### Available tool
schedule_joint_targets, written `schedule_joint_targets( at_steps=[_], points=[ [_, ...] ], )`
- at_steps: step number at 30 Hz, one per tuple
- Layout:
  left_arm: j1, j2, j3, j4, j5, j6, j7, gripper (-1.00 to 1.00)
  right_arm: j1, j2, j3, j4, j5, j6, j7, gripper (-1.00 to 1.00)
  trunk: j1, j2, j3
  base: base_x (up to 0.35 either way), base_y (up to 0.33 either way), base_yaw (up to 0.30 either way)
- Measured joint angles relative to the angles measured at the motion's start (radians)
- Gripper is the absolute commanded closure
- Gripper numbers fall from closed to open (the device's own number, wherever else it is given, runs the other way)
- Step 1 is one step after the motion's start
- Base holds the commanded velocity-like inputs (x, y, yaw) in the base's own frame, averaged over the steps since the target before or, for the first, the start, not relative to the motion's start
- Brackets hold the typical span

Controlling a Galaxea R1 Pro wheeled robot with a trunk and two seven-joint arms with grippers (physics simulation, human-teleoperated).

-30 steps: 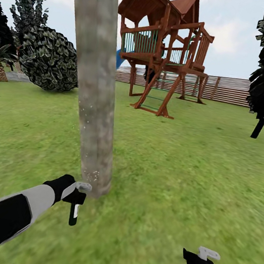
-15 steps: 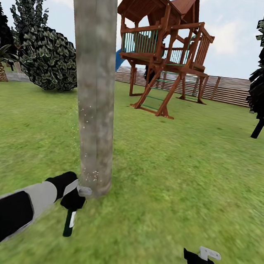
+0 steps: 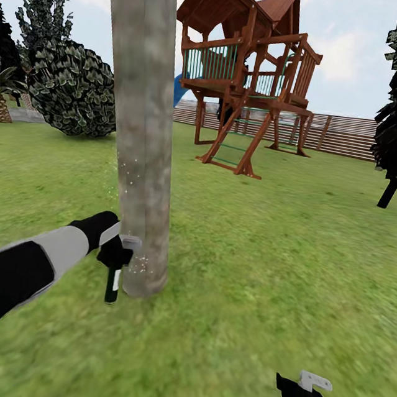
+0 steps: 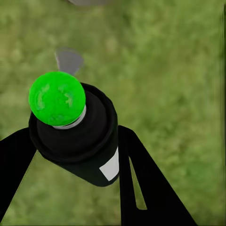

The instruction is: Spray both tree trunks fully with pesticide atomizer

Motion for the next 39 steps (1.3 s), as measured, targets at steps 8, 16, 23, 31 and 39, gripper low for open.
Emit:
schedule_joint_targets(
  at_steps=[8, 16, 23, 31, 39],
  points=[
    [-0.072, 0.0, 0.0, 0.0, 0.0, 0.002, 0.0, 1.0, 0.0, 0.0, 0.0, 0.0, 0.0, 0.0, 0.0, -1.0, 0.0, 0.0, 0.0, 0.0, 0.0, 0.0],
    [-0.171, -0.006, 0.001, 0.0, 0.002, 0.004, 0.0, 1.0, 0.0, -0.001, 0.0, 0.0, 0.0, 0.0, 0.0, -1.0, 0.0, 0.0, 0.0, 0.0, 0.0, 0.0],
    [-0.267, -0.008, 0.0, 0.0, 0.004, 0.004, 0.0, 1.0, 0.0, -0.002, 0.0, 0.0, 0.0, 0.0, 0.0, -1.0, 0.0, 0.0, 0.0, 0.0, 0.0, 0.0],
    [-0.386, -0.016, 0.002, 0.006, 0.004, 0.008, 0.0, 1.0, 0.0, -0.002, 0.0, 0.0, 0.001, 0.0, 0.0, -1.0, 0.0, 0.0, 0.0, 0.0, 0.0, 0.0],
    [-0.421, -0.023, 0.0, 0.006, 0.003, 0.008, 0.0, 1.0, 0.0, -0.002, 0.0, 0.0, 0.001, 0.0, 0.0, -1.0, 0.0, 0.0, 0.0, 0.0, 0.0, 0.0]
  ],
)
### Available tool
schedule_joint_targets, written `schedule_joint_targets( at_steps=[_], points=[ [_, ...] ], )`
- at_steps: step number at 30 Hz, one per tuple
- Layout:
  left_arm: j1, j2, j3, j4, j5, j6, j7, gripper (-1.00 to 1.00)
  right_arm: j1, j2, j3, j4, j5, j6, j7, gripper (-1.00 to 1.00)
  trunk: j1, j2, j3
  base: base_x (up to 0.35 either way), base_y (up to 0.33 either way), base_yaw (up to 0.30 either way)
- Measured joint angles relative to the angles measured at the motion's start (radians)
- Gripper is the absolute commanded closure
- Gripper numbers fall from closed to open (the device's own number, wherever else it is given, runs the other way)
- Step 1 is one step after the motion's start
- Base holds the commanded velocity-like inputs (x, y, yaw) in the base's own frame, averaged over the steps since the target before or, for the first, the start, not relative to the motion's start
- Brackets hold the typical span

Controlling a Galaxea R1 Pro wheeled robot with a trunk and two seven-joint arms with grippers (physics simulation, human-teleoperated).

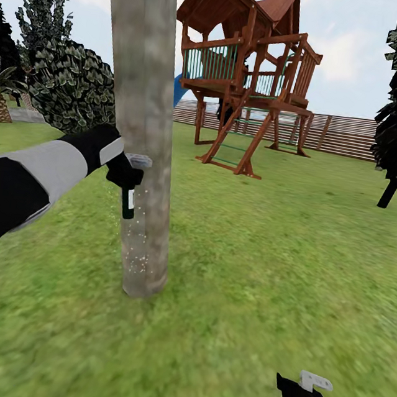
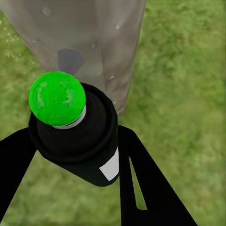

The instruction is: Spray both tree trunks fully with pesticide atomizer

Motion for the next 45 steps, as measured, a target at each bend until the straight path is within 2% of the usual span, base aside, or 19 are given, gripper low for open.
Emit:
schedule_joint_targets(
  at_steps=[5, 9, 11, 30, 33, 35, 37, 42, 45],
  points=[
    [-0.028, 0.004, 0.0, 0.0, 0.0, 0.0, 0.0, 1.0, 0.0, 0.0, 0.0, 0.0, 0.0, 0.0, 0.0, -1.0, 0.0, 0.0, 0.0, 0.0, 0.0, 0.0],
    [-0.098, 0.006, 0.001, 0.001, 0.0, 0.0, 0.0, 1.0, 0.0, 0.0, 0.0, 0.0, 0.0, 0.0, 0.0, -1.0, 0.0, 0.0, 0.0, 0.0, 0.0, 0.0],
    [-0.112, 0.007, -0.001, 0.002, 0.0, 0.0, 0.0, 1.0, 0.001, 0.0, 0.0, 0.0, 0.0, 0.0, 0.0, -1.0, 0.0, 0.0, 0.0, 0.0, 0.0, 0.0],
    [-0.115, 0.014, -0.004, 0.003, 0.0, 0.0, 0.0, 1.0, 0.0, 0.0, 0.0, 0.0, 0.0, -0.001, 0.0, -1.0, 0.0, 0.0, 0.0, -0.046, 0.0, 0.0],
    [-0.111, 0.024, -0.008, 0.003, -0.002, -0.002, 0.0, 1.0, 0.001, 0.0, 0.0, 0.0, 0.0, 0.0, 0.0, -1.0, 0.0, 0.0, 0.0, -0.001, 0.0, 0.0],
    [-0.099, 0.028, -0.007, 0.004, 0.0, -0.002, 0.0, 1.0, 0.001, 0.0, 0.0, 0.0, 0.0, 0.0, 0.0, -1.0, 0.0, 0.0, 0.0, 0.0, 0.0, 0.0],
    [-0.054, 0.029, -0.007, 0.004, 0.001, -0.003, 0.0, 1.0, 0.001, 0.0, 0.0, 0.0, 0.0, -0.001, 0.0, -1.0, 0.0, 0.0, 0.0, 0.0, 0.0, 0.0],
    [0.073, 0.048, -0.007, 0.004, 0.001, -0.008, -0.002, 1.0, 0.001, 0.0, 0.0, 0.0, 0.0, 0.0, 0.0, -1.0, 0.0, 0.0, 0.0, 0.0, 0.0, 0.0],
    [0.18, 0.05, -0.007, 0.002, 0.0, -0.016, -0.004, 1.0, 0.0, 0.001, 0.0, 0.0, 0.0, -0.001, 0.0, -1.0, 0.0, 0.0, 0.0, 0.0, 0.0, 0.0]
  ],
)
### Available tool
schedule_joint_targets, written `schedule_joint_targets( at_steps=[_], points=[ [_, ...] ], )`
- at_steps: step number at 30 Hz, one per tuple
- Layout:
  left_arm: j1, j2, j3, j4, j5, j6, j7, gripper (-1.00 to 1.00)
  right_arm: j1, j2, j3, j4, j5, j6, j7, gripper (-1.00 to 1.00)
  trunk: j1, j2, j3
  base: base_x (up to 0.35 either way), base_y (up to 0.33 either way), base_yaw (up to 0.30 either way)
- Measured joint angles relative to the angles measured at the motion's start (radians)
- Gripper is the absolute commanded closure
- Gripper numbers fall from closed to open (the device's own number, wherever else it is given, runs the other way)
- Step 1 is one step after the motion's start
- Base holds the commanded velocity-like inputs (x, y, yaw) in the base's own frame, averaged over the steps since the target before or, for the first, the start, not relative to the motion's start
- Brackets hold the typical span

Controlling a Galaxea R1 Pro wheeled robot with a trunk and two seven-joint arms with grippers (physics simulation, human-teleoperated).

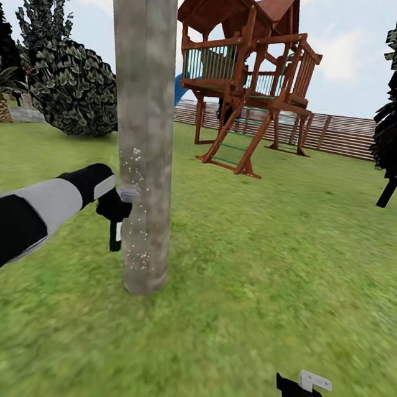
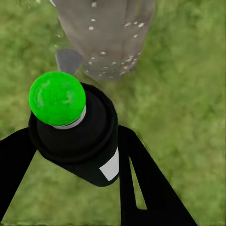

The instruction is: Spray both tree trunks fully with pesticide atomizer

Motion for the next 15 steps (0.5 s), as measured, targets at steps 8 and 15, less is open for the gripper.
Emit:
schedule_joint_targets(
  at_steps=[8, 15],
  points=[
    [0.201, 0.003, 0.001, 0.0, -0.001, -0.076, 0.0, 1.0, 0.001, 0.0, 0.0, 0.0, 0.0, 0.0, 0.0, -1.0, 0.0, 0.0, 0.0, 0.0, 0.0, 0.0],
    [0.37, -0.002, 0.0, -0.001, -0.003, -0.213, 0.0, 1.0, 0.0, 0.003, 0.0, 0.0, 0.0, 0.001, 0.0, -1.0, 0.0, 0.0, 0.0, 0.0, 0.0, 0.0]
  ],
)
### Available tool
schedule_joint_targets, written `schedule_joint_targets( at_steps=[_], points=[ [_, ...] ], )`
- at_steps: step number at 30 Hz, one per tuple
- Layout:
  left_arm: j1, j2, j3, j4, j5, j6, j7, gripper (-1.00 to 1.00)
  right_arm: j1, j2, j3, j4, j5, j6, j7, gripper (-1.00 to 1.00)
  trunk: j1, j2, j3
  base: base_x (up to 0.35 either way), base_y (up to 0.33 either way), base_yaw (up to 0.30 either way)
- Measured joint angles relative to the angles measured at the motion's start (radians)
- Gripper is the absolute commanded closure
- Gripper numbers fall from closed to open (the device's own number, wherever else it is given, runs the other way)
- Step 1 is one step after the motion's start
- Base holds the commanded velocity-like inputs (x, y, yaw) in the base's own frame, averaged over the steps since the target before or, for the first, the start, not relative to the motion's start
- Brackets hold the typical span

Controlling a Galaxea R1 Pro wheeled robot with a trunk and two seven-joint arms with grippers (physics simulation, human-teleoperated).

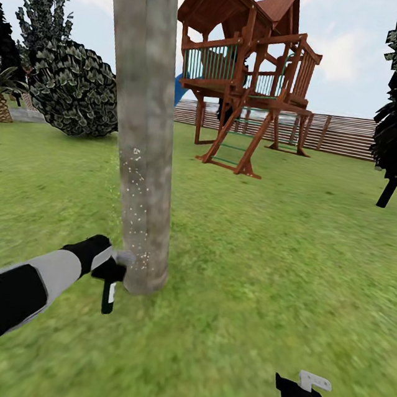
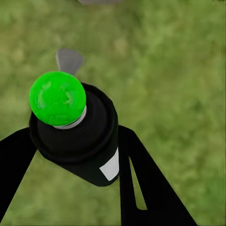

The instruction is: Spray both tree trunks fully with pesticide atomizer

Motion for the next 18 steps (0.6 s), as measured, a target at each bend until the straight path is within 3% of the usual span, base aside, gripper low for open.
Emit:
schedule_joint_targets(
  at_steps=[4, 10, 18],
  points=[
    [0.064, 0.001, 0.004, 0.0, -0.001, -0.142, -0.005, 1.0, -0.001, -0.002, -0.001, 0.0, -0.001, 0.0, 0.003, -1.0, 0.0, 0.0, 0.0, 0.0, 0.0, 0.0],
    [0.144, 0.005, 0.008, 0.0, -0.004, -0.243, -0.01, 1.0, -0.001, -0.001, 0.0, 0.0, -0.001, 0.0, 0.001, -1.0, 0.0, 0.0, 0.0, 0.0, -0.035, 0.046],
    [0.155, 0.002, 0.007, -0.002, -0.004, -0.262, -0.009, 1.0, -0.001, 0.0, 0.002, 0.001, 0.002, 0.0, 0.0, -1.0, 0.0, 0.0, 0.0, 0.0, -0.284, 0.077]
  ],
)
